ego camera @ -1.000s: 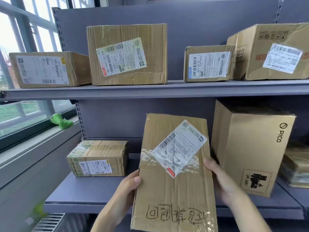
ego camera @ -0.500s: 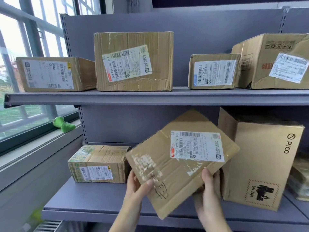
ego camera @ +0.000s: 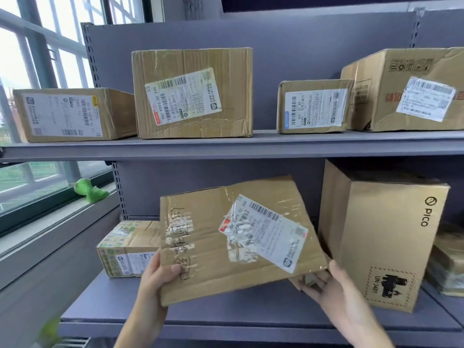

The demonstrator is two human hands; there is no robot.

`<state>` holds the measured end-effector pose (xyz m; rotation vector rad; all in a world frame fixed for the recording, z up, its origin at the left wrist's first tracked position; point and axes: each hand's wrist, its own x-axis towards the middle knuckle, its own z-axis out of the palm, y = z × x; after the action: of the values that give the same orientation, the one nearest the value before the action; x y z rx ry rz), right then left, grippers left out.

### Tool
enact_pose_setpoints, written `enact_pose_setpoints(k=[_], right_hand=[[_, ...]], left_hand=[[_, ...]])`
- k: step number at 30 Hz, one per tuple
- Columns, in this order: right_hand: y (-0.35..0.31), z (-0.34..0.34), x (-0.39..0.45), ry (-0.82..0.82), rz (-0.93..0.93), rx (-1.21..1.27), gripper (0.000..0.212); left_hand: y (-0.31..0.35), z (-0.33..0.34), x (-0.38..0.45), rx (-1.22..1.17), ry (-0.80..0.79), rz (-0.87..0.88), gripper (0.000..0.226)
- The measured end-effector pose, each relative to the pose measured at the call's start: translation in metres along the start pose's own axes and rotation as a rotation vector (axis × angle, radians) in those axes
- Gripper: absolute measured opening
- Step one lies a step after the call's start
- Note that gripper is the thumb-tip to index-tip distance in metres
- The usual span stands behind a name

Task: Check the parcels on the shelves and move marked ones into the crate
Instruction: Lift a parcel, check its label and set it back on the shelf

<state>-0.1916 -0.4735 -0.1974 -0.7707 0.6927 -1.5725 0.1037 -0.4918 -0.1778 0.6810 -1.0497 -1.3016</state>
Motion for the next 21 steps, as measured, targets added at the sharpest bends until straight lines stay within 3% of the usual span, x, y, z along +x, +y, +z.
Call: enact_pose_setpoints(k=[2,6,10,12,15,17,19,21], right_hand=[[-0.009,-0.006,-0.004,-0.13,0.103,-0.086,0.11],[-0.017,-0.004,-0.014,-0.308,0.216,-0.225,0.109],[-0.016,-0.004,-0.02,-0.375,0.294,-0.127,0.103],[-0.016,-0.007,-0.02,-0.358,0.332,-0.06,0.113],[-0.015,-0.001,-0.019,-0.346,0.351,-0.19,0.121],[-0.01,0.002,-0.018,-0.277,0.362,-0.228,0.123],[0.0,0.007,-0.016,-0.187,0.326,-0.194,0.126],[0.011,0.013,-0.015,-0.114,0.277,-0.137,0.122]], left_hand=[[0.01,-0.006,-0.001,-0.013,-0.034,-0.006,0.064],[0.023,-0.009,0.0,-0.006,-0.077,-0.033,0.045],[0.032,-0.011,0.001,0.033,-0.109,-0.061,0.069],[0.036,-0.013,0.001,0.047,-0.118,-0.072,0.075],[0.039,-0.015,0.0,0.097,-0.127,-0.079,0.075],[0.04,-0.012,-0.001,0.105,-0.114,-0.073,0.057],[0.036,-0.011,0.001,0.034,0.007,-0.037,0.03],[0.031,-0.014,0.006,-0.052,0.176,0.035,0.037]])
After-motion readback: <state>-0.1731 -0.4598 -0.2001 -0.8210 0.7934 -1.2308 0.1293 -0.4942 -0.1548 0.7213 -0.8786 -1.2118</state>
